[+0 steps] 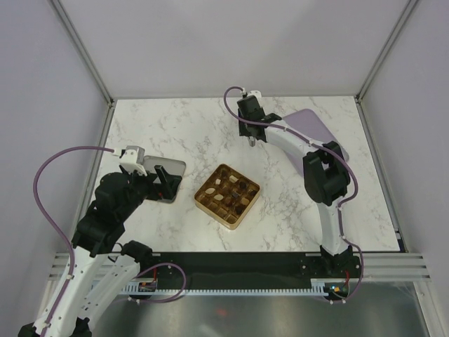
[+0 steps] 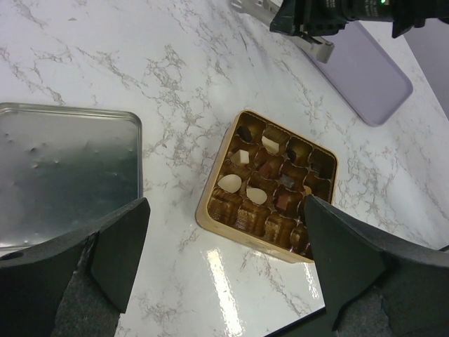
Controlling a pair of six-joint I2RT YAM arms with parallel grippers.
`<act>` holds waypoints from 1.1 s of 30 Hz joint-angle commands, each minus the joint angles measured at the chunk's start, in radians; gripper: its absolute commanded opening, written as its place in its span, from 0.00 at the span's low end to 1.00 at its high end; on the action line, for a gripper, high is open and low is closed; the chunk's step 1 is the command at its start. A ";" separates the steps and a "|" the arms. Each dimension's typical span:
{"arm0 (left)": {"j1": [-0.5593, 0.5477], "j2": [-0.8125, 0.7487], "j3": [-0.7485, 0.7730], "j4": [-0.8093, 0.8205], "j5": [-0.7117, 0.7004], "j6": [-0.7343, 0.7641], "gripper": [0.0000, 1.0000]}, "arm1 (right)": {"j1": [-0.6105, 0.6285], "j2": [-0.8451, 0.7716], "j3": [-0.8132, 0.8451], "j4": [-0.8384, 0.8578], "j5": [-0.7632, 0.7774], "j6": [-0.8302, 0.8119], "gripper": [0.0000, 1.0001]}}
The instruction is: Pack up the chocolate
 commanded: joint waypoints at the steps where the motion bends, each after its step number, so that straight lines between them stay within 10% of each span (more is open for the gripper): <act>1: -0.005 0.008 -0.009 0.018 0.009 0.008 1.00 | -0.005 0.056 0.038 0.090 0.060 0.061 0.50; 26: -0.005 0.028 -0.012 0.017 -0.005 0.006 1.00 | -0.026 0.198 0.070 0.112 0.025 0.135 0.70; 33: -0.005 0.037 -0.010 0.015 -0.005 0.006 1.00 | -0.027 0.125 0.065 0.101 0.014 0.136 0.90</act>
